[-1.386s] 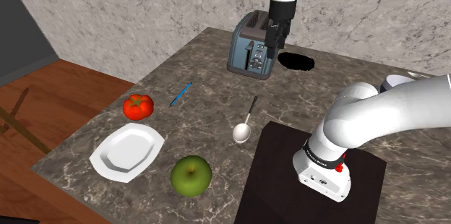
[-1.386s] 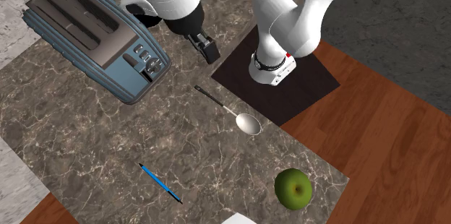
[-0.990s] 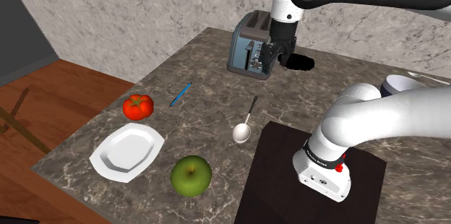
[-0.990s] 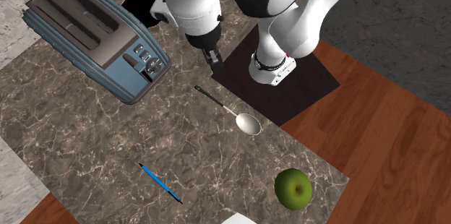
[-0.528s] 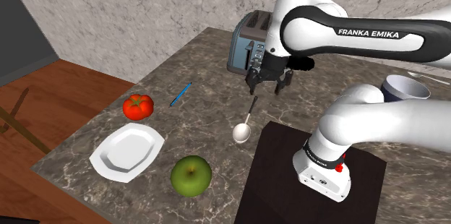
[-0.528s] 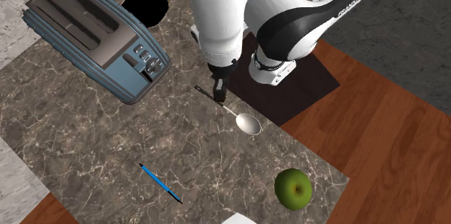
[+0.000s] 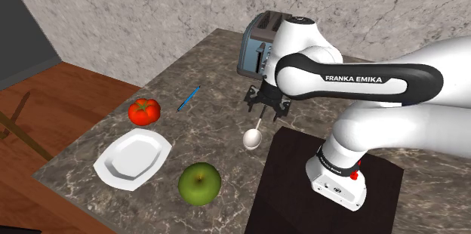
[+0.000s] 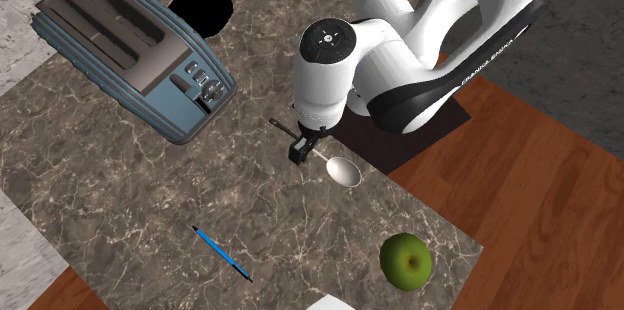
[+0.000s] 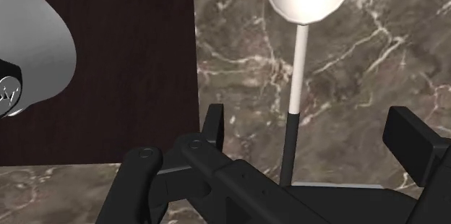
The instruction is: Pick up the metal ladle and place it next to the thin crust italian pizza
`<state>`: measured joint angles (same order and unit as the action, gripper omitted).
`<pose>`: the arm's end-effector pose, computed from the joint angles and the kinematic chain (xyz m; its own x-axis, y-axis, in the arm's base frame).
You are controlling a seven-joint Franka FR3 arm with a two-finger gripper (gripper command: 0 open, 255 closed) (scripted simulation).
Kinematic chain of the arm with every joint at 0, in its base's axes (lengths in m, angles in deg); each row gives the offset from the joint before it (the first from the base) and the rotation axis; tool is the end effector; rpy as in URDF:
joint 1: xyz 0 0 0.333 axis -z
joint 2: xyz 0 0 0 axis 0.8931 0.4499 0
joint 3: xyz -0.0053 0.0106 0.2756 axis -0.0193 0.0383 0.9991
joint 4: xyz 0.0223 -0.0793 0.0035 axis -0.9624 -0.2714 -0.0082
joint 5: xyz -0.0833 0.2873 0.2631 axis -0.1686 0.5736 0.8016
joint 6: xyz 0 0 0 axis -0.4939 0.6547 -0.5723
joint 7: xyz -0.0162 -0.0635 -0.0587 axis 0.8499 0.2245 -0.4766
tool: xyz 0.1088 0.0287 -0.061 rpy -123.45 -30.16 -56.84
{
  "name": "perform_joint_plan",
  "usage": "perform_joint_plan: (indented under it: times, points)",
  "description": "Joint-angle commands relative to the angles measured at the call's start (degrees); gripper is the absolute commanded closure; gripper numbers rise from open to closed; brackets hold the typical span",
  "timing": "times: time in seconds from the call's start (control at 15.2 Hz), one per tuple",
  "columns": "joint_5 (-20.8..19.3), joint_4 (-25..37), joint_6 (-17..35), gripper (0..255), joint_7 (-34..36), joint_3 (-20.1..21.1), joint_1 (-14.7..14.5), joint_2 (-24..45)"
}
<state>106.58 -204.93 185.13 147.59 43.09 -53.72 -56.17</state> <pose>0.2985 0.0874 0.3286 0.3516 -0.9358 -0.0257 -0.9312 -0.3468 -0.1123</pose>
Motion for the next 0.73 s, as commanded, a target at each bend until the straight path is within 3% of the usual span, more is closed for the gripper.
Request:
perform_joint_plan:
  times: [0.0,0.26,0.66]
  points:
    - [1.5,-0.9,2.5,0,0.6,1.5,-0.2,1.5]
    - [4.2,-2.5,8.1,0,0.0,4.0,-0.7,5.5]
    - [4.2,-2.5,8.1,0,0.0,4.0,-0.7,5.5]
